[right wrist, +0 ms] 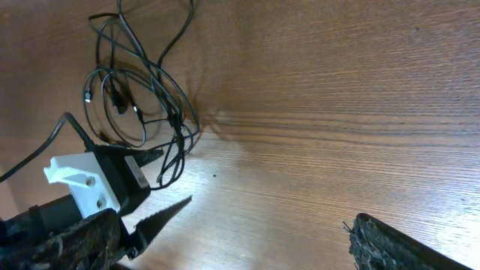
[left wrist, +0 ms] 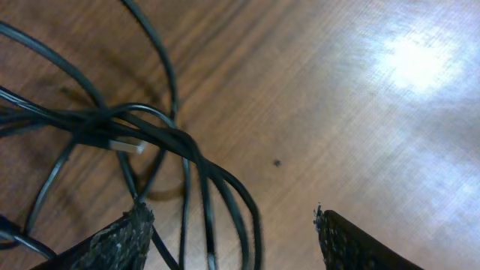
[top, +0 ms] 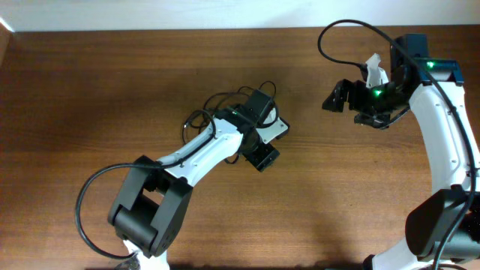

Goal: Untangle cables

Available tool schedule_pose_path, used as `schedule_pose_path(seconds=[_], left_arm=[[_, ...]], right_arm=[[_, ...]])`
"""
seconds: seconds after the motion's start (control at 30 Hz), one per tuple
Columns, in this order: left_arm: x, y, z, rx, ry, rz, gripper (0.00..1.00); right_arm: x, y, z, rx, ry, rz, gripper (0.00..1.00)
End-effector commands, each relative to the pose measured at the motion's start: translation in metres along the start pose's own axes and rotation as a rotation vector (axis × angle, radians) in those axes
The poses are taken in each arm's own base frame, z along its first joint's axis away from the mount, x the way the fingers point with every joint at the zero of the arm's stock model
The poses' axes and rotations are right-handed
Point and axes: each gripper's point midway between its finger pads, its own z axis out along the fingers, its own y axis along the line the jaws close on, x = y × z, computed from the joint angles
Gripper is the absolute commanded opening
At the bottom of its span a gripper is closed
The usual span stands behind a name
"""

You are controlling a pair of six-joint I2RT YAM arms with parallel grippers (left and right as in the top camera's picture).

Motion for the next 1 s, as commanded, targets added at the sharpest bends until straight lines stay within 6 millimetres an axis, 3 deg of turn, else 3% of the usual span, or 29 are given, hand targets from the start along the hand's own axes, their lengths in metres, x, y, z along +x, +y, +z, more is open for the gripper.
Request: schedule_pose_path(seconds=[0.0, 0.1, 0.17, 0.27, 0.33, 0.37, 0.4, 0.47, 0.57, 0.63, 0.7, 0.8, 0.83, 0.97], left_arm=[[0.001, 0.004, 0.004, -0.015, 0.001, -0.034, 0.63], [0.007, -0.004, 0.019, 0.034, 0.034, -0.042, 0.47], [0.011, -0.004, 0.024, 0.035, 0.053, -0.068, 0.30], [0.009, -0.004, 0.024, 0.034, 0.044, -0.079, 0.21], [0.004, -0.003, 0.020, 0.033, 0.034, -0.117, 0.00], [-0.006, -0.001, 0.010, 0.037, 0.018, -0.151, 0.00], [-0.021, -0.001, -0.006, 0.046, -0.011, -0.149, 0.00], [-0.066, 0.000, -0.063, 0.028, -0.105, -0.129, 0.00], [-0.135, -0.017, -0.176, 0.047, -0.338, -0.078, 0.00], [-0.165, -0.028, -0.247, 0.052, -0.512, -0.080, 0.00], [-0.178, -0.033, -0.290, 0.043, -0.623, -0.086, 0.00], [-0.176, -0.022, -0.295, 0.062, -0.625, -0.179, 0.00], [-0.171, -0.020, -0.293, 0.118, -0.609, -0.187, 0.00], [-0.165, -0.022, -0.308, 0.310, -0.631, -0.172, 0.00]], right_arm=[[-0.004, -0.001, -0.008, 0.023, -0.029, -0.010, 0.99], [-0.004, -0.001, -0.008, 0.023, -0.029, -0.010, 0.99], [-0.002, -0.002, -0.008, 0.024, -0.021, -0.018, 0.99], [-0.001, -0.002, -0.008, 0.024, -0.020, -0.017, 0.99], [-0.001, -0.002, -0.008, 0.025, -0.019, -0.016, 0.99], [-0.001, -0.002, -0.008, 0.024, -0.019, -0.016, 0.99], [-0.001, -0.002, -0.008, 0.024, -0.019, -0.016, 0.99], [-0.002, -0.002, -0.008, 0.024, -0.021, -0.017, 0.99], [-0.004, 0.000, -0.008, 0.015, -0.031, -0.023, 0.99], [-0.009, 0.007, -0.009, -0.020, -0.048, -0.036, 0.98], [-0.020, 0.029, -0.020, -0.115, -0.113, -0.093, 0.96], [-0.030, 0.060, -0.057, -0.198, -0.234, -0.181, 0.95], [-0.029, 0.073, -0.078, -0.217, -0.289, -0.212, 0.95], [-0.020, 0.104, -0.116, -0.315, -0.375, -0.256, 0.95]])
